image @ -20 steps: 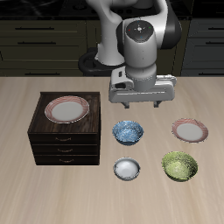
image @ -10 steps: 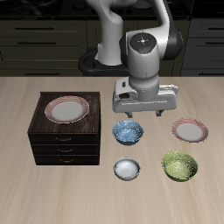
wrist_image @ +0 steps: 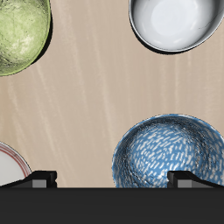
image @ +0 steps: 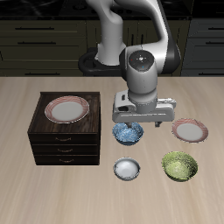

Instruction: Place the blue bowl onto the plate that is on the left side of the table

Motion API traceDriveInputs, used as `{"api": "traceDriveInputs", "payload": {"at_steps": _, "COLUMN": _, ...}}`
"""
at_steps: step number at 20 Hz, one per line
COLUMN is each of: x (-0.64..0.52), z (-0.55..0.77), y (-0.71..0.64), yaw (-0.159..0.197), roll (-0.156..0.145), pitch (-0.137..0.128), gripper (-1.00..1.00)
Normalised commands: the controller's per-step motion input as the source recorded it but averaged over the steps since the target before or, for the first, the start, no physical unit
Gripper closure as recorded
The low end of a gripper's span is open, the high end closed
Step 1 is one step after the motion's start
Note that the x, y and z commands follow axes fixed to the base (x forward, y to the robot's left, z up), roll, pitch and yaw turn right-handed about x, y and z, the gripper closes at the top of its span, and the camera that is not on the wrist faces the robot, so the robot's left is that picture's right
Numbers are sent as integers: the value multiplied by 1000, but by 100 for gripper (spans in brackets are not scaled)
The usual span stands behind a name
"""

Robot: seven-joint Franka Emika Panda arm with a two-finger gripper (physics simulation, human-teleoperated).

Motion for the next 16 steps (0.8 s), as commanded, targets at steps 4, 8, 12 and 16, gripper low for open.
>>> {"api": "traceDriveInputs", "payload": {"at_steps": 4, "x": -10, "z": -278, "y": -9, "yaw": -16, "roll": 0, "pitch": 13, "gripper": -100}}
{"api": "traceDriveInputs", "payload": {"at_steps": 8, "x": -8, "z": -346, "y": -21, "yaw": -41, "roll": 5, "pitch": 50, "gripper": -100}}
{"api": "traceDriveInputs", "payload": {"at_steps": 12, "x": 44, "z": -211, "y": 30, "yaw": -12, "roll": 9, "pitch": 29, "gripper": -100}}
{"api": "traceDriveInputs", "payload": {"at_steps": 16, "x": -19, "z": -286, "y": 53, "yaw": -22, "roll": 13, "pitch": 32, "gripper": -100}}
